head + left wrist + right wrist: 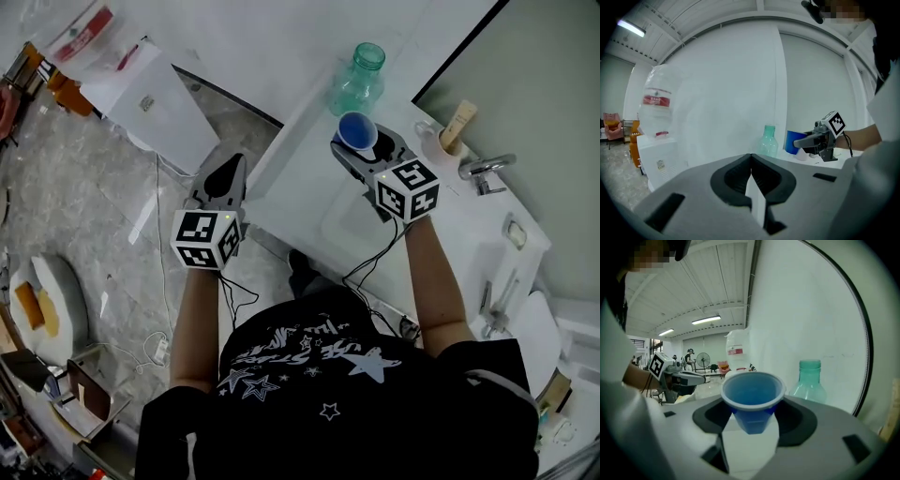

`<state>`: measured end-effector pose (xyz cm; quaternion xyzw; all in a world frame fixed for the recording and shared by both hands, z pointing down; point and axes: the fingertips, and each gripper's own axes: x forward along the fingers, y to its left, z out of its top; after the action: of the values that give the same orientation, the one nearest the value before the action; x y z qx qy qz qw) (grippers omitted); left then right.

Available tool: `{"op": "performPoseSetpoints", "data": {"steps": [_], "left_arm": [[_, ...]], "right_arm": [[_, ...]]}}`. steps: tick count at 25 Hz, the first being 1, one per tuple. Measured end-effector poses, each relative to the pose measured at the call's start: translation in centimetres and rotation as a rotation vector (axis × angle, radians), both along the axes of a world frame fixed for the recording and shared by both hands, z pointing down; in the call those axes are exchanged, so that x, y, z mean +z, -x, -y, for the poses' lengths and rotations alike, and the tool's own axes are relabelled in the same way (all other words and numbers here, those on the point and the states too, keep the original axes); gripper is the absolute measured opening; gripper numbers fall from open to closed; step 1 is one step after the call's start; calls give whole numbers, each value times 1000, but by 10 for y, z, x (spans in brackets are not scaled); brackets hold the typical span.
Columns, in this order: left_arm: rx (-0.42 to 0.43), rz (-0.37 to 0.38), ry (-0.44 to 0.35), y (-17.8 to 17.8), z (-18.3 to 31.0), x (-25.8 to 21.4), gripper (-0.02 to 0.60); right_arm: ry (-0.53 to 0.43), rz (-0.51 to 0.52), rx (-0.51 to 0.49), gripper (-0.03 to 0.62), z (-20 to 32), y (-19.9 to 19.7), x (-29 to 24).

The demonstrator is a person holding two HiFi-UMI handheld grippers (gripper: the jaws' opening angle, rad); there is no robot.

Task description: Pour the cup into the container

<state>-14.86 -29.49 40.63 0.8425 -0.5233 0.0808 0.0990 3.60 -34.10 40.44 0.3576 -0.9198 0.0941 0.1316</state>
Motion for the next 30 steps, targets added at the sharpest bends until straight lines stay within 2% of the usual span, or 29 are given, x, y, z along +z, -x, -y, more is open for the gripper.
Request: {"op": "performPoseSetpoints", "data": {"steps": [4,9,16,22,30], "left_arm": [[30,-3,-9,-15,16,-16,9],[71,-6,-23,-30,39,-33,9],[104,13,-43,-53,68,-51,9],[149,30,-36,-70,90,-57,9],[165,48,-2,-77,114,-44,9]], "right_arm": [[36,-11,24,284,10,-21,-16],[23,-50,57,282,31,-44,-36],[35,-30,111,279,65,-74,-62],[31,-120,163,278,103,-103,-70],[-10,-253,199,273,152,-119,-73]]}}
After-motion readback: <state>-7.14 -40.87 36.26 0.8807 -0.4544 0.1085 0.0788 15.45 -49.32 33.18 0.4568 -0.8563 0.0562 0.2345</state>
